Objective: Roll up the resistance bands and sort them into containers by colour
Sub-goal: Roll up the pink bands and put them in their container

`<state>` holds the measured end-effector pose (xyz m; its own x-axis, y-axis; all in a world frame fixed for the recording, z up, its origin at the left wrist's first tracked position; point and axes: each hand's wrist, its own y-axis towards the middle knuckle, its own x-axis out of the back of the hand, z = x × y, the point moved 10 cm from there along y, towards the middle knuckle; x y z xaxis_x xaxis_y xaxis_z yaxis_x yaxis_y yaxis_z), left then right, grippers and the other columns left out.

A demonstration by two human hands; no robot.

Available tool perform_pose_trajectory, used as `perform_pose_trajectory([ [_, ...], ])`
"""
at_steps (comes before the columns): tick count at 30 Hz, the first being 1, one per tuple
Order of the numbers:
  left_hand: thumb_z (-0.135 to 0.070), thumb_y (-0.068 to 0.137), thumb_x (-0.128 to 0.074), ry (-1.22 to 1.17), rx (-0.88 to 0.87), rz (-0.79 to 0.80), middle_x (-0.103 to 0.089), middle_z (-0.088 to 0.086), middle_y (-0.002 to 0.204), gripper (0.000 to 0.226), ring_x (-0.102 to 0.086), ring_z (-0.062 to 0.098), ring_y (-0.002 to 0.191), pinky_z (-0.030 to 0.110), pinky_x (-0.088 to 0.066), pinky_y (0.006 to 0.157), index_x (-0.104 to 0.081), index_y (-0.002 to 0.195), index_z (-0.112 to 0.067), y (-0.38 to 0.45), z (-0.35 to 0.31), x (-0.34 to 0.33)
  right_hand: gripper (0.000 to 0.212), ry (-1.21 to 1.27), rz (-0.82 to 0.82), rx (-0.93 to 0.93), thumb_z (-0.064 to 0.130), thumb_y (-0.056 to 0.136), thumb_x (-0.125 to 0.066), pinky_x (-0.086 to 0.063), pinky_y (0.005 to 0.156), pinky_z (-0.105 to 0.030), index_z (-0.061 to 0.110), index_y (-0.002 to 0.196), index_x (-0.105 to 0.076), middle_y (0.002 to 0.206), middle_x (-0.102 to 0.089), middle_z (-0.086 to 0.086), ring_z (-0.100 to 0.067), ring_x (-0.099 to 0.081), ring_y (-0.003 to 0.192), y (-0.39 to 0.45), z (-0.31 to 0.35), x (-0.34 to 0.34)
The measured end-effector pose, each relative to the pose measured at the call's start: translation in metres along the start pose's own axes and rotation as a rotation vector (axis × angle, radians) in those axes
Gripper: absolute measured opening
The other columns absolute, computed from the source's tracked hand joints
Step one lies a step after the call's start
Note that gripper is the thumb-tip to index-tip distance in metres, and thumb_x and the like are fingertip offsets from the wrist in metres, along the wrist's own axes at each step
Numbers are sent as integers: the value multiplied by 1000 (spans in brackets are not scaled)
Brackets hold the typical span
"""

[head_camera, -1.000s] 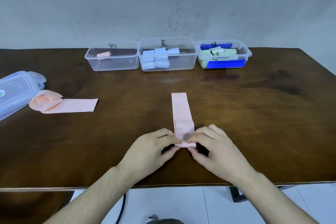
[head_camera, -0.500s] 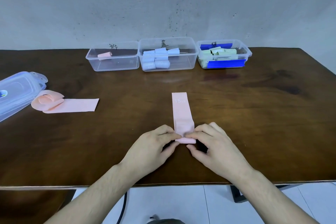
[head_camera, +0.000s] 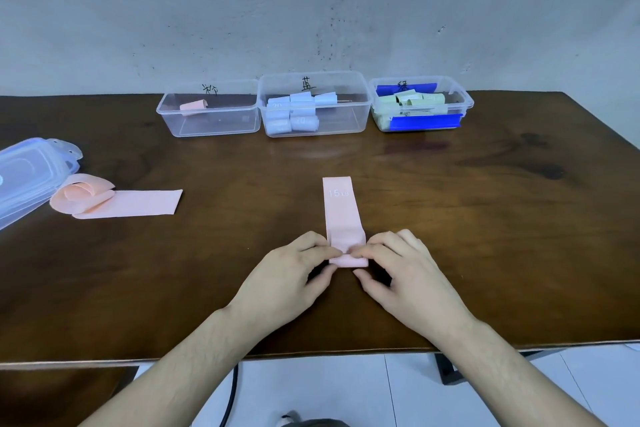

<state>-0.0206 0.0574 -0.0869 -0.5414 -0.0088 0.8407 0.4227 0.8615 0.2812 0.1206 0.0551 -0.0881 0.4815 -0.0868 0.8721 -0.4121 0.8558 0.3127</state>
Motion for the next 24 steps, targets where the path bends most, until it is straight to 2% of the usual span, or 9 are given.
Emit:
perform_pose_trajectory([
  [5, -29, 94, -64, 0, -10, 16, -52, -19, 115, 23, -48, -10, 71, 1, -36, 66, -66, 117, -28, 3, 1, -1, 28, -1, 3, -15, 36, 93, -65, -49, 89, -31, 34, 121, -68, 110, -58, 21, -4, -45, 100, 7, -3, -2],
  [9, -23, 94, -64, 23, -19, -18, -59, -15, 110, 21, -46, -2, 74, 10, -45, 66, -70, 114, -25, 8, 4, 2, 30, -2, 9, -28, 37, 94, -64, -48, 91, -31, 34, 123, -67, 111, -58, 21, -4, -44, 101, 10, -4, -2],
  [14, -26, 95, -62, 43, -25, -18, -58, -17, 112, 22, -53, 3, 72, 15, -50, 67, -70, 116, -26, 9, 4, 2, 29, -6, 14, -39, 34, 94, -64, -46, 92, -30, 35, 123, -65, 113, -55, 22, -4, -42, 103, 10, -7, -2],
  [18, -30, 94, -64, 65, -56, -17, -51, -15, 128, 20, -44, 2, 60, 17, -48, 60, -69, 113, -27, 12, 0, 2, 23, -13, -26, -43, 32, 92, -68, -47, 92, -35, 35, 115, -70, 115, -56, 18, -7, -45, 108, 12, -9, 0],
  [20, -30, 93, -65, 70, -56, -32, -50, -14, 138, 16, -43, 2, 59, 17, -46, 57, -68, 109, -28, 14, 1, 4, 19, 17, -44, -43, 32, 91, -69, -46, 97, -38, 34, 110, -71, 121, -57, 16, -11, -46, 116, 14, -11, 1],
  [22, -30, 93, -64, 79, -53, -37, -54, -15, 137, 16, -47, 1, 62, 17, -48, 58, -67, 108, -28, 17, 3, 4, 19, 75, -25, -58, 34, 91, -66, -43, 103, -38, 35, 109, -71, 127, -58, 19, -9, -45, 122, 17, -14, -1],
  [24, -30, 94, -62, 72, -54, -13, -62, -16, 125, 18, -59, 2, 78, 20, -53, 68, -68, 112, -27, 19, 4, 1, 20, 108, 6, -69, 34, 92, -65, -41, 104, -34, 37, 112, -71, 124, -61, 24, -2, -45, 120, 19, -15, -3],
])
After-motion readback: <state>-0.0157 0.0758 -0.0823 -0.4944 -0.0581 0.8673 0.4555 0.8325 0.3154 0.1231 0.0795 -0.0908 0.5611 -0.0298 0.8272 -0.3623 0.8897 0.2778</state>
